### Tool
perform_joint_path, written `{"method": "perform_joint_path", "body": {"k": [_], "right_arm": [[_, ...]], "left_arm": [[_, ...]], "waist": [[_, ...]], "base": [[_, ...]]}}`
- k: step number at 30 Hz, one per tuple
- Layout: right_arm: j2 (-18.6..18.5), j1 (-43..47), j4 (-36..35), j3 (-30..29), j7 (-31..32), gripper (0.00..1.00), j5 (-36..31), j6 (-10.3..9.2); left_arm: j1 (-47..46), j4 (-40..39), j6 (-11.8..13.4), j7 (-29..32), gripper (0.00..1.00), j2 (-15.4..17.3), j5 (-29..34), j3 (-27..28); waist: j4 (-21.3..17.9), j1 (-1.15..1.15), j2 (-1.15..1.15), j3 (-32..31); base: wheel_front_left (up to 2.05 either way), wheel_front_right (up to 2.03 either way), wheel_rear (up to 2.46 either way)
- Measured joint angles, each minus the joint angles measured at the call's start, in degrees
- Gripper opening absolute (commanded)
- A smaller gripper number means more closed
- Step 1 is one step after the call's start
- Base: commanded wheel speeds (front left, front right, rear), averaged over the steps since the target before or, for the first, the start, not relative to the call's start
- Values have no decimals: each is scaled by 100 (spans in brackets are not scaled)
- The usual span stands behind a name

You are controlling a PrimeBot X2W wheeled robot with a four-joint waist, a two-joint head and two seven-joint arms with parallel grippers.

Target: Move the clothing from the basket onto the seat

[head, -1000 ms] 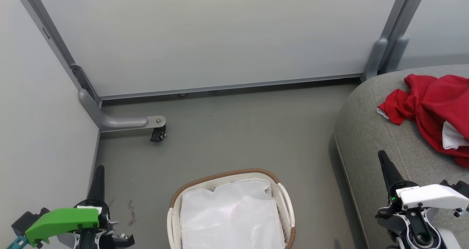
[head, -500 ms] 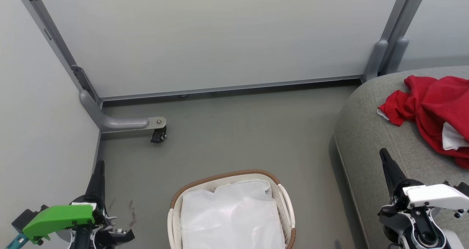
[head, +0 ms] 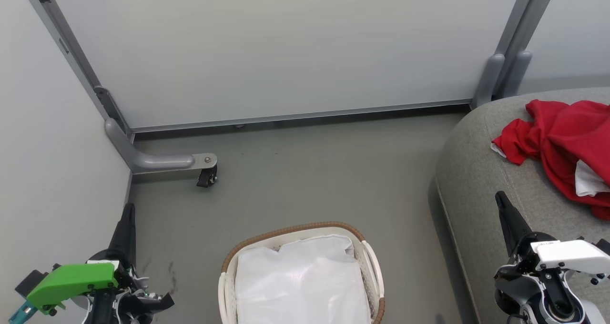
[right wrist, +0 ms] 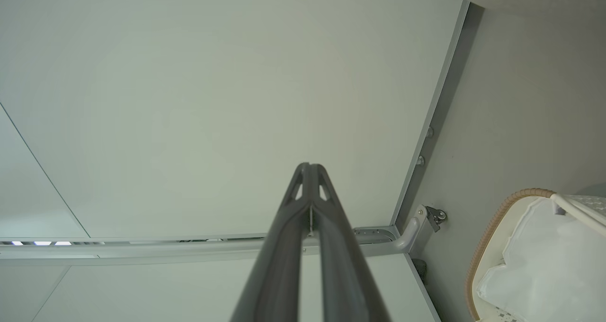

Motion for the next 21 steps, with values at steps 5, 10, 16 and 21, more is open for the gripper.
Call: {"method": "perform_joint_path", "body": {"k": [5,10,16,21], "right_arm": [[0,1,0,-1,0,0,0,0],[0,1,-1,-1,0,0,0,0],[0,1,-1,-1,1,0,0,0],[0,1,-1,-1,0,0,0,0]], "left_arm": [[-2,0,0,0,0,0,0,0],[-2,0,0,0,0,0,-1,0],[-2,0,0,0,0,0,-1,0],[-2,0,0,0,0,0,-1,0]], "waist": [[0,0,0,0],[0,0,0,0],[0,0,0,0],[0,0,0,0]], "base": [[0,0,0],[0,0,0],[0,0,0],[0,0,0]]}}
